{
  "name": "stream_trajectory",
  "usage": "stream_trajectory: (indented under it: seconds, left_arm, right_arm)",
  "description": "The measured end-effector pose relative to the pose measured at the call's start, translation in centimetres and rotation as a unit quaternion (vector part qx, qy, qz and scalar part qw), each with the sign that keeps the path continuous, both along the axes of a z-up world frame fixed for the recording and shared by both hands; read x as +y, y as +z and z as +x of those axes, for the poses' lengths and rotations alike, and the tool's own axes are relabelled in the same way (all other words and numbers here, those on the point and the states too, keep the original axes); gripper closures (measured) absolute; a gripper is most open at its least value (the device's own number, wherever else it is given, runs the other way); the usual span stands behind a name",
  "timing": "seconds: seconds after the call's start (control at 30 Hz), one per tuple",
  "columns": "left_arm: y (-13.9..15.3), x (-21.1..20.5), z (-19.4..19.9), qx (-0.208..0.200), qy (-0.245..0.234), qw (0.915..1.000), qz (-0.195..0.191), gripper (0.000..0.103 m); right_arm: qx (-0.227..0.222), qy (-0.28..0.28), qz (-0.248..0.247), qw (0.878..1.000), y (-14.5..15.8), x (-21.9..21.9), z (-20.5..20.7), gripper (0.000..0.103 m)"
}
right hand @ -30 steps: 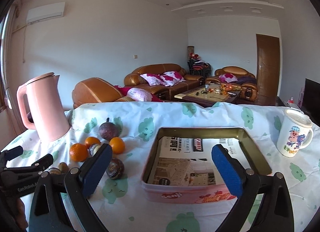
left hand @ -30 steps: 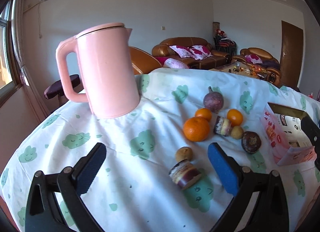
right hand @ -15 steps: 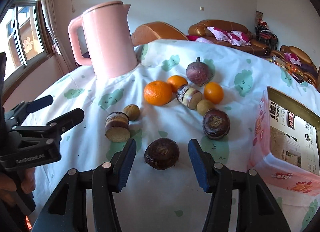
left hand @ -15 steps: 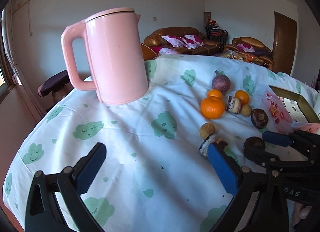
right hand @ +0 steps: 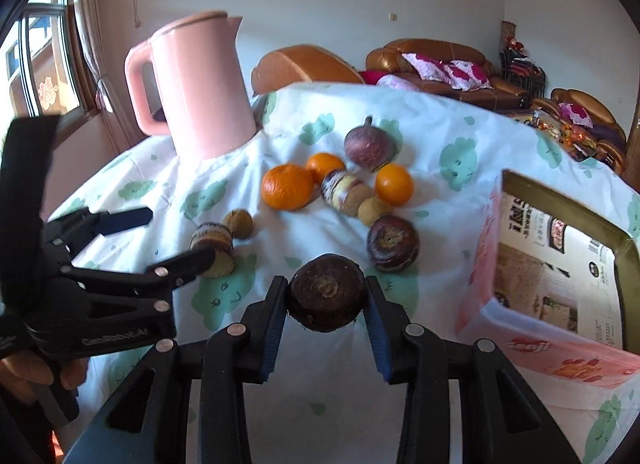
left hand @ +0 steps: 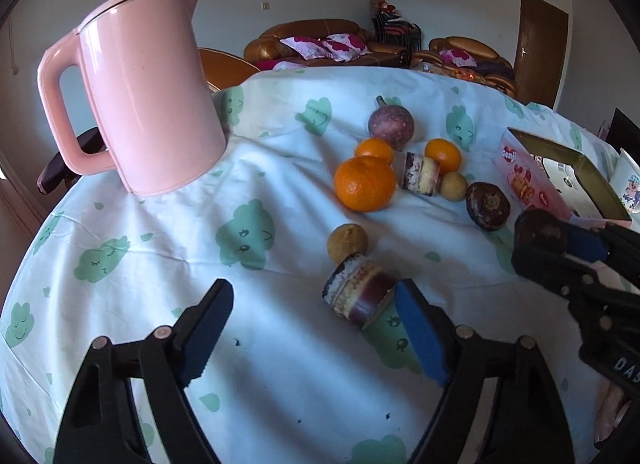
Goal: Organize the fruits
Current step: 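Grasp a dark mangosteen with the right tool while the left tool grasps a striped cake roll, then carry both held items over the tin tray and open both tools to drop them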
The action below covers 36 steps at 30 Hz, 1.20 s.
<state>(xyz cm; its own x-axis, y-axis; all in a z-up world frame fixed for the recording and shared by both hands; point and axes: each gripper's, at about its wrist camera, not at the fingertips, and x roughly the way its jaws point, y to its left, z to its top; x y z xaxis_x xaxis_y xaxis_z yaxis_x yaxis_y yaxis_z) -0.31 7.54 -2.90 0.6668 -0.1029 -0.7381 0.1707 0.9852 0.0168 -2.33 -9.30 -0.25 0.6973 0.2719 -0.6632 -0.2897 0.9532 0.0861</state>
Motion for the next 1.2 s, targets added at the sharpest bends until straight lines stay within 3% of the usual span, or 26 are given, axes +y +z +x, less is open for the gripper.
stream_trajectory:
  seconds: [0.1,0.17,0.2,0.37,0.47,0.73,0.9,1.2]
  left_arm:
    - [-0.7,-0.7,0.5,0.016,-0.014,0.9997,-0.011,0.042]
    - [-1.3,-1.3,0.8,0.026,-0.026,0.9993,-0.006,0.066]
    - [-1.3,-1.4,0.8,0.028,-0.032,0.9990,-0.010,0.070]
    - [-1.0,-1.1,0.7,0.022,-0.030,0.9991,-0.022,0.072]
    - [0.5,-1.2,-0.3,-0.020,-0.013,0.9995,-0.020,0.072]
    - [5.4,-6.9,-1.5,-0.100,-0.085,0.9905,-0.041,0.072]
    - [6.0,-13.7,-0.9,-0.102,-0.138,0.9842,-0.044,0.072]
    - [3.7,-23.3,0.7,-0.057,-0.190,0.9791,-0.045,0.072]
  right_arm:
    - [-0.034,-0.014,0.011,0.999,1.5,-1.5,-0.6,0.063]
    - [-0.048,-0.025,0.011,0.998,2.1,-2.4,-0.7,0.063]
    - [-0.049,-0.029,0.015,0.998,2.3,-2.9,-0.7,0.063]
    - [-0.046,-0.053,0.040,0.997,2.7,-5.3,-0.4,0.063]
    - [-0.057,-0.067,0.045,0.995,3.1,-6.4,-0.6,0.063]
    - [-0.096,-0.134,0.022,0.986,4.2,-12.3,-1.2,0.063]
    - [-0.078,-0.180,0.013,0.980,3.2,-17.0,-0.7,0.063]
    - [-0.032,-0.202,0.024,0.979,1.1,-21.3,0.1,0.062]
